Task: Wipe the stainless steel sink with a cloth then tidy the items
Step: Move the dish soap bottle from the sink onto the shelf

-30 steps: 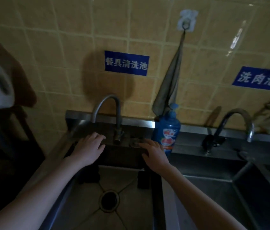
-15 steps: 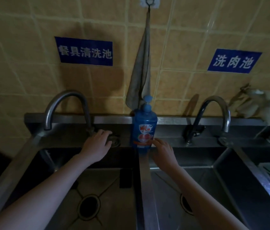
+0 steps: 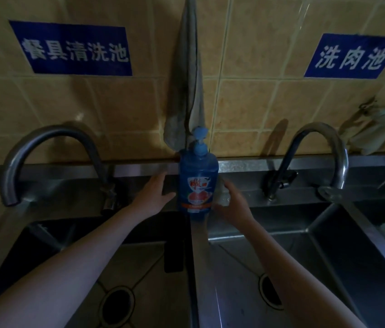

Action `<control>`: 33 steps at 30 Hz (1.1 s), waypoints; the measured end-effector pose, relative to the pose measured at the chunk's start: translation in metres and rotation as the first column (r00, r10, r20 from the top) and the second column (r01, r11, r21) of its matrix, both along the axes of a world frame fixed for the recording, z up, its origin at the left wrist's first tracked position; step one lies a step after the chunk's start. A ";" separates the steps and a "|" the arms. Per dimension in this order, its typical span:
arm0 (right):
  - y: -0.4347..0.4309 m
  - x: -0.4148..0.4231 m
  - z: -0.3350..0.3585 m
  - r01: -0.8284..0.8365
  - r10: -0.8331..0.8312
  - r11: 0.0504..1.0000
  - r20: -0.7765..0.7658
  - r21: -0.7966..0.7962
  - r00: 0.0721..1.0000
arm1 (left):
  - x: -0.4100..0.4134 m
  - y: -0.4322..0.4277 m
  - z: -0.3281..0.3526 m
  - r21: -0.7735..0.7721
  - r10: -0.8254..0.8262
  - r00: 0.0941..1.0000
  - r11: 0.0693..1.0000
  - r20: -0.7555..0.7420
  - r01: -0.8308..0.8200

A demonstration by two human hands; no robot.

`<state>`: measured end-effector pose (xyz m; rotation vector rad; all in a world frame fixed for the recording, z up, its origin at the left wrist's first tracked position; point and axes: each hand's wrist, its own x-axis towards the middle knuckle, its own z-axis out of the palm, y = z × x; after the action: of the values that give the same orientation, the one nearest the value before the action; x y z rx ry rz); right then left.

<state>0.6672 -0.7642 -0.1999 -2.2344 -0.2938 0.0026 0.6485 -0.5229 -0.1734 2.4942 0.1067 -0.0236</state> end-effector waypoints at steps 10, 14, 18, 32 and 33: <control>0.009 0.044 -0.026 -0.134 0.153 0.957 -0.055 0.256 0.987 | 0.046 -0.015 -0.010 -0.329 -0.149 0.986 0.930 0.069 0.164; 0.019 0.054 -0.038 -0.142 0.176 0.951 -0.105 0.275 0.979 | 0.055 -0.022 -0.017 -0.382 -0.145 0.978 0.903 0.153 0.194; 0.027 0.063 -0.043 -0.143 0.173 0.953 -0.093 0.265 0.981 | 0.063 -0.025 -0.025 -0.386 -0.154 0.970 0.897 0.187 0.216; 0.027 0.077 -0.039 -0.159 0.207 0.964 -0.226 0.215 0.952 | 0.075 -0.018 -0.021 -0.405 -0.271 0.961 0.873 0.058 0.271; 0.027 0.074 -0.039 -0.148 0.195 0.968 -0.238 0.201 0.952 | 0.073 -0.018 -0.019 -0.406 -0.275 0.960 0.872 0.051 0.271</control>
<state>0.7413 -0.7375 -0.2389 -1.9946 -0.3323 0.3434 0.7216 -0.5407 -0.1927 2.0673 -0.2296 -0.1597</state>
